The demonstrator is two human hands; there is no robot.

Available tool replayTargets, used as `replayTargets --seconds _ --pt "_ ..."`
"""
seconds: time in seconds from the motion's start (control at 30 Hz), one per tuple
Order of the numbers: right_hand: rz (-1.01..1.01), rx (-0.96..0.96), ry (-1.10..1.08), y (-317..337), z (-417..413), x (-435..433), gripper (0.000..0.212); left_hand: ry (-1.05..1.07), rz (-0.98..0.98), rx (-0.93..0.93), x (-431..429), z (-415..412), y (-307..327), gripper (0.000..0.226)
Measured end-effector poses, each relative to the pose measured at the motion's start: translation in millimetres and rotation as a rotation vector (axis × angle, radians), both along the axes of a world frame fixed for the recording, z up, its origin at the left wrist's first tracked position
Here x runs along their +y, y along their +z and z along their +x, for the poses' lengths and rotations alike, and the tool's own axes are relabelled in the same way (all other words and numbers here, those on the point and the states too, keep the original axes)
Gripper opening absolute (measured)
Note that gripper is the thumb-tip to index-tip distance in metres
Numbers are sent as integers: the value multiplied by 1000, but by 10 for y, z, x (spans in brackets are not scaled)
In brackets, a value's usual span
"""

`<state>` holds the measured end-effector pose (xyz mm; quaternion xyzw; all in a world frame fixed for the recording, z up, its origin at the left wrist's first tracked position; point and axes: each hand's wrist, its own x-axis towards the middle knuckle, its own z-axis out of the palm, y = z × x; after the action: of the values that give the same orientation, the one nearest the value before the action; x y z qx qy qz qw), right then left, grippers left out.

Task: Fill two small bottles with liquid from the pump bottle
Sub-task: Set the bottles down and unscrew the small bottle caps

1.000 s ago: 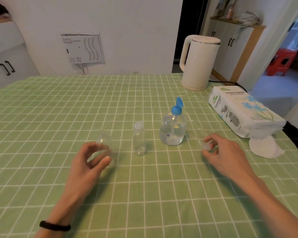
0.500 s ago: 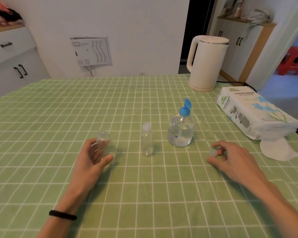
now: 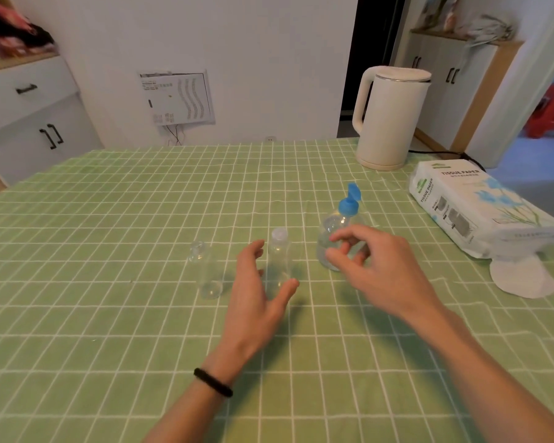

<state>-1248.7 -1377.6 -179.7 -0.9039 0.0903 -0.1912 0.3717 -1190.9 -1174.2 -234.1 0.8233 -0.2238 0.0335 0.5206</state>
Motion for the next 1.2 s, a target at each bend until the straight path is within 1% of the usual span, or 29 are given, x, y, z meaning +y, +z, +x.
replayTargets --seconds 0.07,0.17,0.2,0.27,0.4,0.53,0.67,0.7,0.77,0.83,0.87,0.93,1.0,1.1,1.17,1.2 --pt "-34 3 36 13 148 144 29 -8 -9 30 -78 99 -45 74" --pt "-84 18 81 39 336 335 45 -7 -70 45 -101 191 -96 53" --pt "-104 18 92 45 380 386 46 -14 -85 38 -92 208 -107 48" --pt "-137 -4 98 60 434 460 41 -33 -107 12 -58 230 -130 43" --pt "-174 -40 104 66 439 481 26 -59 -144 -3 43 234 -173 44" --pt "-201 -40 212 73 398 460 19 -80 -164 9 106 238 -186 45" --pt "-249 13 322 121 373 391 12 -106 -171 38 129 272 -189 45" --pt "-245 25 336 129 368 374 14 -109 -174 46 133 277 -189 45" --pt "-226 32 340 144 358 367 23 -106 -180 57 138 278 -187 45" --pt "-233 29 304 149 352 356 34 -100 -193 71 144 277 -188 45" --pt "-244 29 273 146 349 333 36 -99 -199 81 148 277 -188 45" --pt "-246 34 220 146 341 268 39 -97 -201 89 150 273 -186 45" --pt "-226 30 231 166 326 268 38 -97 -193 83 143 273 -180 45" --pt "-257 33 279 186 325 368 39 -106 -179 64 127 284 -181 45" --pt "-271 42 257 191 333 375 37 -109 -183 67 128 285 -180 45" --pt "-261 45 242 197 333 359 39 -107 -190 74 132 282 -181 45"
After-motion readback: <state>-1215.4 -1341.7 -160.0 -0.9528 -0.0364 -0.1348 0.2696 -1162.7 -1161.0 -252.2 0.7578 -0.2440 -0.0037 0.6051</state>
